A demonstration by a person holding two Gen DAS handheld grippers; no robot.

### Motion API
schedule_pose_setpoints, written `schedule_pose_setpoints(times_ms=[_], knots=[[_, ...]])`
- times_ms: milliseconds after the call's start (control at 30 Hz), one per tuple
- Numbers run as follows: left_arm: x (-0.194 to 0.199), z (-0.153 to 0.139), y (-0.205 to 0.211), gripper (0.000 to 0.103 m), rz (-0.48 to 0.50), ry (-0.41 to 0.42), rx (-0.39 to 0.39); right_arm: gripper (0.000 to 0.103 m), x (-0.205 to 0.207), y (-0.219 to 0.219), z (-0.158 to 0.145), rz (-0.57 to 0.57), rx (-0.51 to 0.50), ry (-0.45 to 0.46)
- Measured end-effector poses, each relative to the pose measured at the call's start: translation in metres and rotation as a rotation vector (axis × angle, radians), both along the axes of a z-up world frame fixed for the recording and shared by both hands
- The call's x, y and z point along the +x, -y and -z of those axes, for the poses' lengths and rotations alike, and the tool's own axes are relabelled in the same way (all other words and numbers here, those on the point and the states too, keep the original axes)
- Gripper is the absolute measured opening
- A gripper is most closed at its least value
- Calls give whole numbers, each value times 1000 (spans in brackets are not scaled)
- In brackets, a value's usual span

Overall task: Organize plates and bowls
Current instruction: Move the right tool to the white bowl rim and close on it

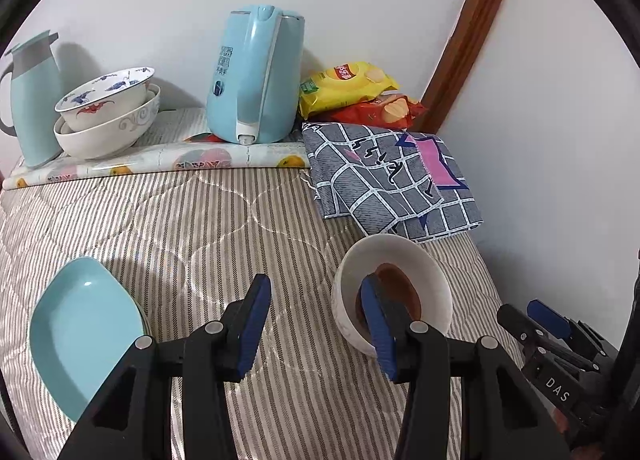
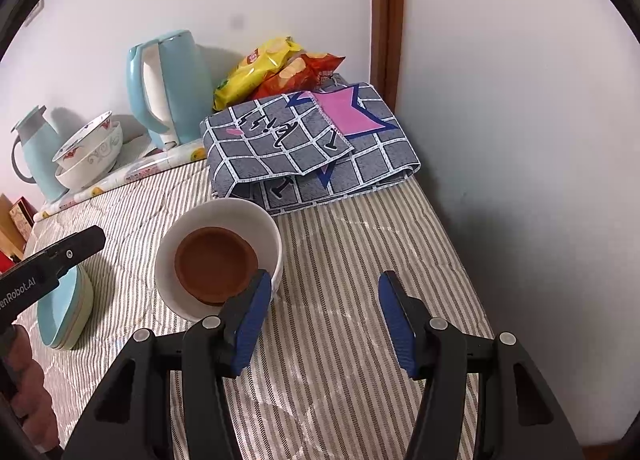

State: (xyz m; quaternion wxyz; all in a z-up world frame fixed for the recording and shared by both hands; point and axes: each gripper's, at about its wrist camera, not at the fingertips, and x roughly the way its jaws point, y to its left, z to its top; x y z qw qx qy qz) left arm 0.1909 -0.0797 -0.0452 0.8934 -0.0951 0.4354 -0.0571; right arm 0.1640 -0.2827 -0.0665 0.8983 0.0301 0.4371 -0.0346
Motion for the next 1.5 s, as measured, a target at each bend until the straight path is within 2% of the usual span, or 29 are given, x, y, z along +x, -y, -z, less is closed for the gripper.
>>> schedule_pose_setpoints(times_ms=[300, 800, 1000, 1133, 1333, 1400, 1500], knots=[[7, 7, 0, 45, 3, -17, 10, 55, 9, -2, 7, -3, 11, -10], [20, 22, -5, 44, -14, -52, -78, 55, 30, 0, 23, -28, 87, -33], [27, 35, 3, 44, 3, -80, -84, 50, 42, -7, 35, -61, 109, -49], [32, 40, 10, 38, 30, -89, -77, 38, 50, -8, 44, -66, 142, -81], [40, 50, 20, 37, 53, -122, -60, 33, 56, -10, 54, -72, 161, -107], [42, 54, 22, 30, 60, -138, -49, 29, 58, -12, 58, -75, 160, -119], [44, 59, 25, 28, 73, -157, -40, 26, 61, -15, 62, -86, 139, -128]])
